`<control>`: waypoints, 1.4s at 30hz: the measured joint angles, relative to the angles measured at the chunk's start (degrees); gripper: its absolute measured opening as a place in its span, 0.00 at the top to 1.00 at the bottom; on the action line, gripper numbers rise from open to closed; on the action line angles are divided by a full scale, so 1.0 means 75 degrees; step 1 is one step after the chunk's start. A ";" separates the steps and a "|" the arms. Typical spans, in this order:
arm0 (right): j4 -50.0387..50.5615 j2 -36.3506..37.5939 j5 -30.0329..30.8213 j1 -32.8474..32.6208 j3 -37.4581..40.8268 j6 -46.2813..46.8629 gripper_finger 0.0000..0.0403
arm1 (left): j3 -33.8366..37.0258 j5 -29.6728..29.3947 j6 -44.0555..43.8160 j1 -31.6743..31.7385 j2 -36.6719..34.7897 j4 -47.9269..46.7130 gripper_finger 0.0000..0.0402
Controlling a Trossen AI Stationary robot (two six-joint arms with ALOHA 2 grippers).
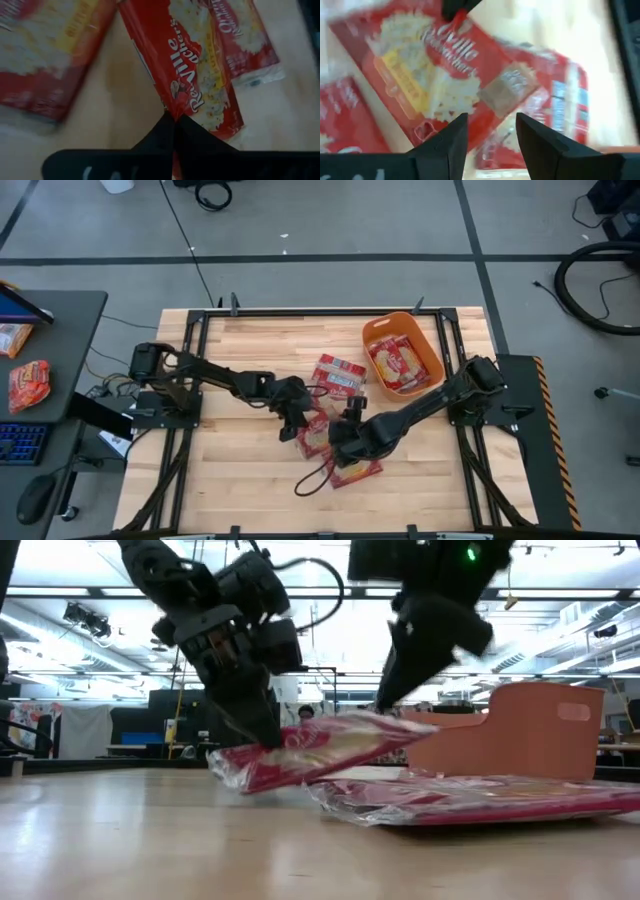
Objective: Sort popcorn bags into baskets
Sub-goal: Put the red popcorn bag into the orange bin
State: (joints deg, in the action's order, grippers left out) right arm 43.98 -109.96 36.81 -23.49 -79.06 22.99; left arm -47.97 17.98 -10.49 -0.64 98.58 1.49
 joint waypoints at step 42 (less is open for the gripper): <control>-0.1069 0.1816 -0.2154 0.1094 0.0713 0.0453 0.86 | -0.0009 -0.7066 0.2706 -0.2213 -0.1112 0.0820 0.92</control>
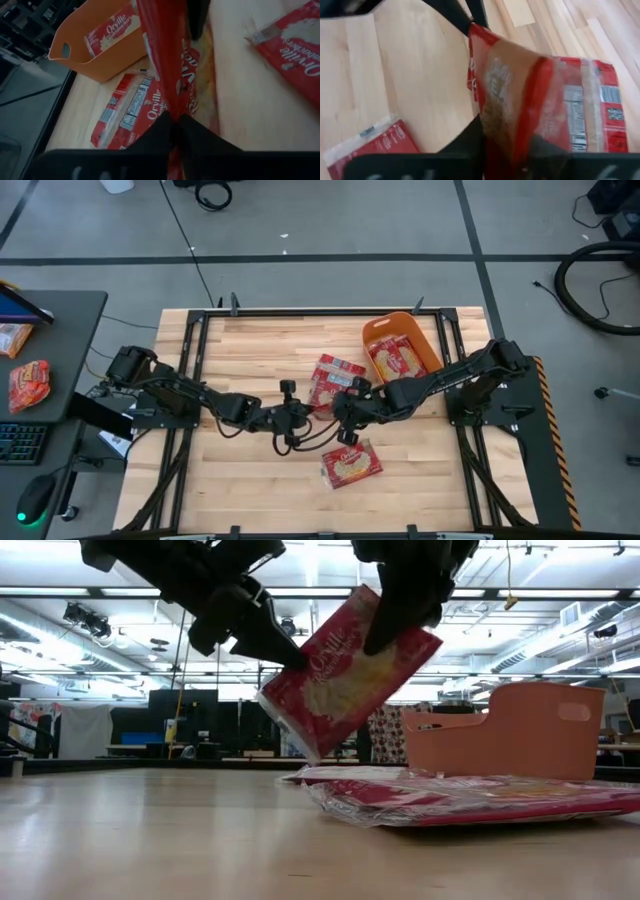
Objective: Sort popcorn bags into baskets
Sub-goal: Put the red popcorn bag into the orange bin
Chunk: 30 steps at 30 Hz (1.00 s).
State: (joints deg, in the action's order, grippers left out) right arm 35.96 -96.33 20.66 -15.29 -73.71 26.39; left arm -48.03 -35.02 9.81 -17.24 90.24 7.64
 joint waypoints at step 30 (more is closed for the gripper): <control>0.4107 0.3485 0.4308 0.0662 0.2247 0.5205 0.94 | -0.0003 0.0650 -0.0815 -0.0396 -0.0796 -0.0679 0.57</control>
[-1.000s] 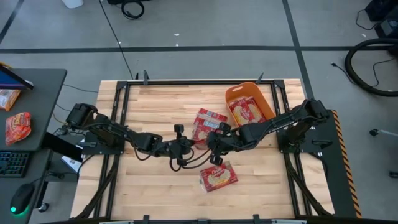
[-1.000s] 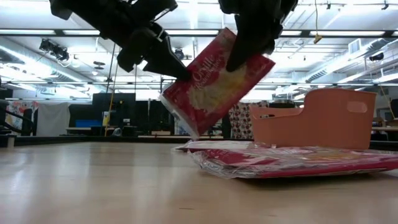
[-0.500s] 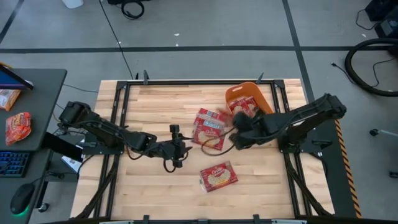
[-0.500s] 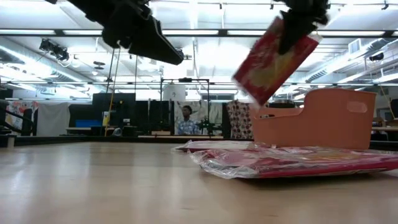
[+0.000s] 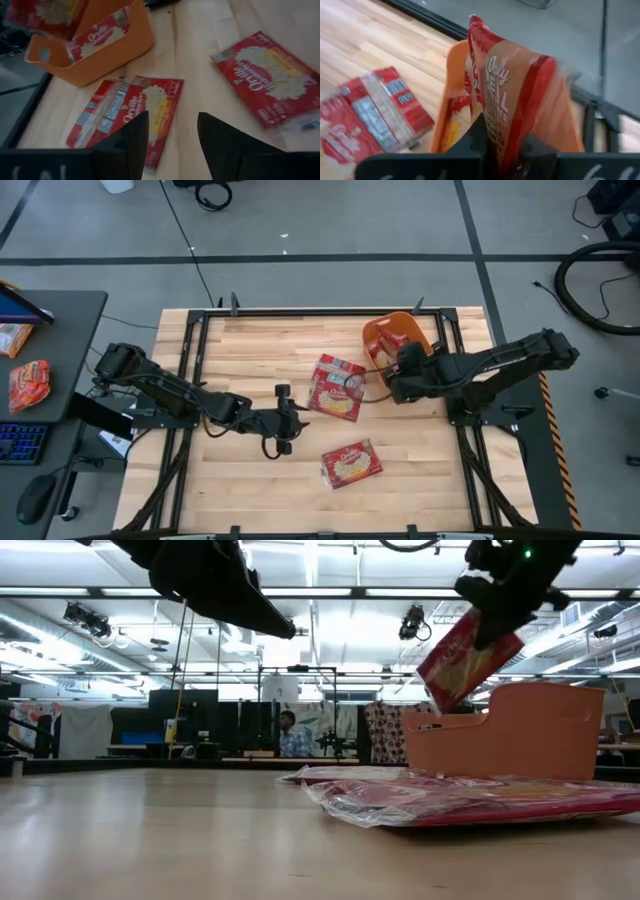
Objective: Sort popcorn bags into baskets
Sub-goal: Put the red popcorn bag into the orange bin
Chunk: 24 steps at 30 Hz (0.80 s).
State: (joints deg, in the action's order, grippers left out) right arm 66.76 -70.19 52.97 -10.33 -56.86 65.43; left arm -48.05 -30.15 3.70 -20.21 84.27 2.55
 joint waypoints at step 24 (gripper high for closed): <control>-0.1690 0.1455 -0.2049 0.2012 0.1573 -0.1128 0.58 | 0.0006 0.1799 -0.1013 -0.0163 0.0009 -0.0839 0.57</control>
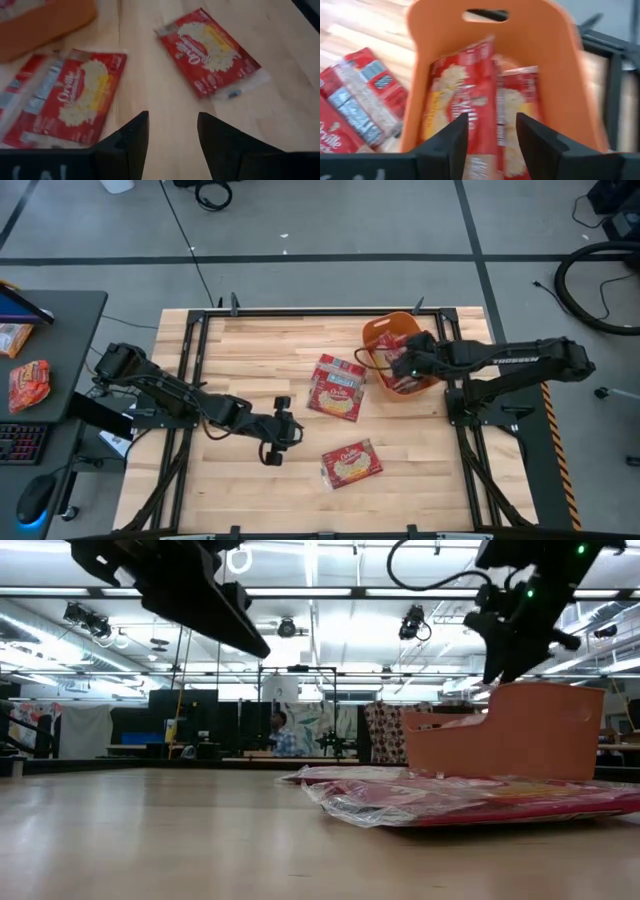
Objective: Sort popcorn bags into baskets
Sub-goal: Put the red popcorn bag into the orange bin
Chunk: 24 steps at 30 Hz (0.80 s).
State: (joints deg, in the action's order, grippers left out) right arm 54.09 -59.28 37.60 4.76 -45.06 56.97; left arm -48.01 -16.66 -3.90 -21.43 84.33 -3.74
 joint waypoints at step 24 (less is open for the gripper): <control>-0.4008 -0.2882 -0.0916 -0.2360 -0.0941 -0.3134 0.56 | 0.0811 -0.0085 -0.0423 0.0714 0.0003 0.0650 0.57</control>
State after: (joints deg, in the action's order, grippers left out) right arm 24.02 -80.89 30.73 -12.94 -52.12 33.46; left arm -41.93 -17.30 -7.07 -16.07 84.36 1.13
